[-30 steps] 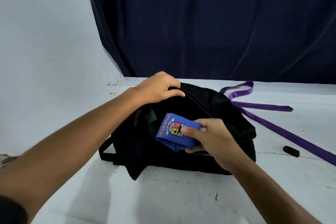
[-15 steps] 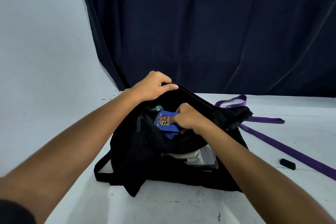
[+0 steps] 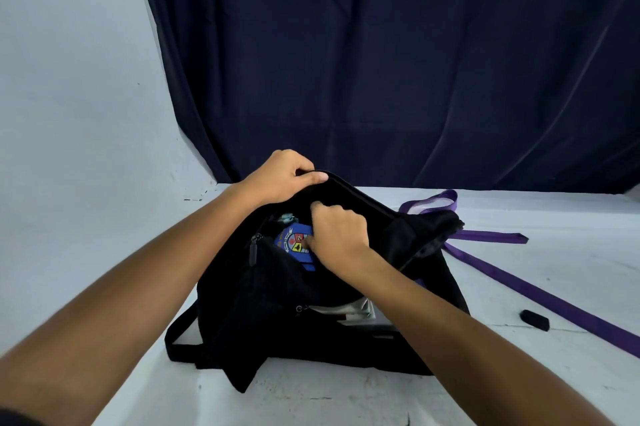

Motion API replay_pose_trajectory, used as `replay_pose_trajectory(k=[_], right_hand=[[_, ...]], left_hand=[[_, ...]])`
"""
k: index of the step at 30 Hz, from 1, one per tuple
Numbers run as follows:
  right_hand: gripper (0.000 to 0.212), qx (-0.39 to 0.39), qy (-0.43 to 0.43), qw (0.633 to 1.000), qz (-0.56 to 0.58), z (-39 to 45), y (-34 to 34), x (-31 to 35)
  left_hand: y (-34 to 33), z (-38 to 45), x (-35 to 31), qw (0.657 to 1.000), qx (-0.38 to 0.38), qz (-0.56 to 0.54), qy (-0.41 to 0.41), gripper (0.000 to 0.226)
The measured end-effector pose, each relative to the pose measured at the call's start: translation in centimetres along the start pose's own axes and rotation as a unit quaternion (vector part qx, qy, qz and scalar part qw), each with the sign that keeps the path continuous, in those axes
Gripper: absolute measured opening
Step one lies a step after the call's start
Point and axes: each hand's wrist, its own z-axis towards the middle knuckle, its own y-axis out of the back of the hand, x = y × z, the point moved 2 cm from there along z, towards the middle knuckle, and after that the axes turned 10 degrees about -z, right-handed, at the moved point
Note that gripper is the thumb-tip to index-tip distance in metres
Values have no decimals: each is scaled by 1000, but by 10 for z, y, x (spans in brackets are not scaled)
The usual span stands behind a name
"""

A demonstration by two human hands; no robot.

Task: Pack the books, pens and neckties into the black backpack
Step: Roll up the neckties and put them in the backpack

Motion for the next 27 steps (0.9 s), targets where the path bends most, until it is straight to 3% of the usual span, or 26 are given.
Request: replay_pose_trajectory(k=[3, 6, 11, 14, 18, 20, 23, 27], right_hand=[[33, -57, 48, 996, -48, -7, 1, 7], [22, 20, 72, 997, -7, -8, 0, 4], [31, 127, 59, 977, 160, -9, 7, -17], [29, 146, 86, 946, 278, -20, 24, -32], [32, 219, 159, 857, 439, -52, 60, -70], [33, 207, 163, 845, 465, -68, 73, -108], [25, 129, 70, 869, 472, -81, 70, -177], [20, 2, -116, 897, 427, -85, 24, -269]], left_hand=[[-3, 1, 1, 1000, 10, -6, 5, 50], [-4, -1, 1, 1000, 20, -10, 14, 48], [-6, -4, 0, 999, 26, -12, 20, 49], [-6, -8, -4, 999, 31, -14, 25, 50], [-6, -19, -12, 999, 42, -8, 22, 42], [-8, -27, -16, 999, 36, -12, 21, 38], [-13, -40, -32, 998, 43, -32, 23, 35], [-39, -30, -72, 996, 46, -82, 1, 34]])
